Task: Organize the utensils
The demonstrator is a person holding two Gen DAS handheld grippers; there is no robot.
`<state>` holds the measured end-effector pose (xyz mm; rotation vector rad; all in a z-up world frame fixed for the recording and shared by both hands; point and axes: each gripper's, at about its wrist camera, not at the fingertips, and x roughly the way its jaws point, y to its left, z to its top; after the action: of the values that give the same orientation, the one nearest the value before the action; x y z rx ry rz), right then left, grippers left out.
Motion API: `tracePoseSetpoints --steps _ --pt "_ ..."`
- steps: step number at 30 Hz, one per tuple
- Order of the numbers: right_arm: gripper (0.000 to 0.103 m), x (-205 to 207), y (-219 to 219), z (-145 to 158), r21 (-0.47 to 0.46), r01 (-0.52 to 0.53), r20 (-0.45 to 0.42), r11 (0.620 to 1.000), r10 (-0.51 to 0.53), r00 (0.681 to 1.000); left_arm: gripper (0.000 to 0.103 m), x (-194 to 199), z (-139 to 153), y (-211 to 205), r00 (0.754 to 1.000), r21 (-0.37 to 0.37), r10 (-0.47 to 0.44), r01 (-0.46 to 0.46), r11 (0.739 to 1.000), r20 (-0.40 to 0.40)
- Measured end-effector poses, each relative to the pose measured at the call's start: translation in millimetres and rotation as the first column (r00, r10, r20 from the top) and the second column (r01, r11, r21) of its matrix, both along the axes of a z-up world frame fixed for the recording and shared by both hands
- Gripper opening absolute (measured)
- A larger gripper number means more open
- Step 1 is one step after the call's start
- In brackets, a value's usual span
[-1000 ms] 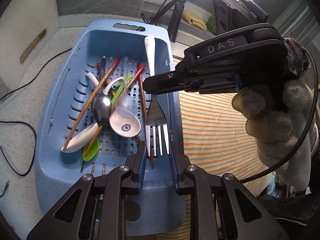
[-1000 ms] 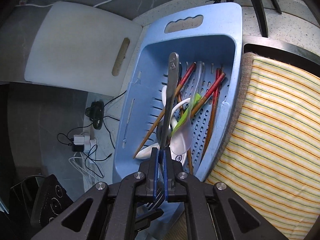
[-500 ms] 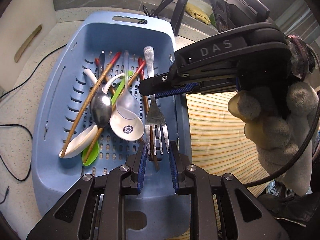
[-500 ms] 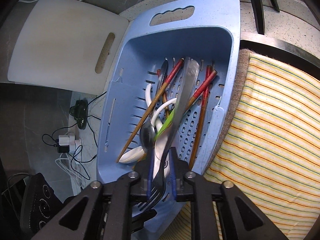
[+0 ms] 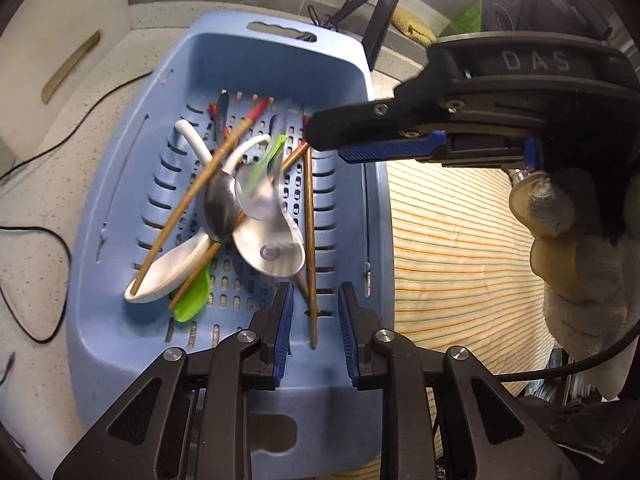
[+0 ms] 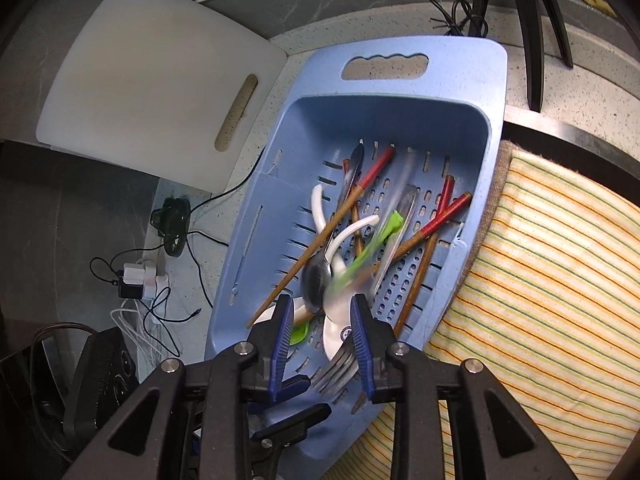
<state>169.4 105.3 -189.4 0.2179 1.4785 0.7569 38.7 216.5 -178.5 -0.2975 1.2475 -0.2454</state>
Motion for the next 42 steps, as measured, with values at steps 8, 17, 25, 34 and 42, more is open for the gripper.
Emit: tracePoseSetpoints --steps 8,17,25,34,42 --pt "0.028 -7.0 -10.5 14.1 0.023 -0.022 0.039 1.0 0.021 0.999 0.037 -10.6 17.7 -2.5 0.999 0.043 0.034 -0.035 0.998 0.034" --pt "0.03 -21.9 -32.5 33.7 0.03 -0.029 0.119 0.999 0.025 0.993 0.042 -28.3 42.3 -16.8 0.991 0.135 0.074 -0.089 0.987 0.109" --pt "0.033 -44.0 -59.6 55.1 0.004 -0.045 0.224 0.999 0.042 0.974 0.052 -44.6 69.3 -30.5 0.972 0.21 0.103 -0.147 0.966 0.21" --pt "0.045 -67.9 -87.1 80.2 -0.053 -0.08 0.365 0.995 0.094 0.926 0.053 -57.6 88.4 -46.3 0.95 0.247 0.137 -0.209 0.946 0.281" --pt "0.057 -92.3 -103.0 100.6 -0.099 -0.074 0.494 0.992 0.114 0.862 0.061 -67.8 102.3 -56.8 0.925 0.289 0.184 -0.286 0.914 0.333"
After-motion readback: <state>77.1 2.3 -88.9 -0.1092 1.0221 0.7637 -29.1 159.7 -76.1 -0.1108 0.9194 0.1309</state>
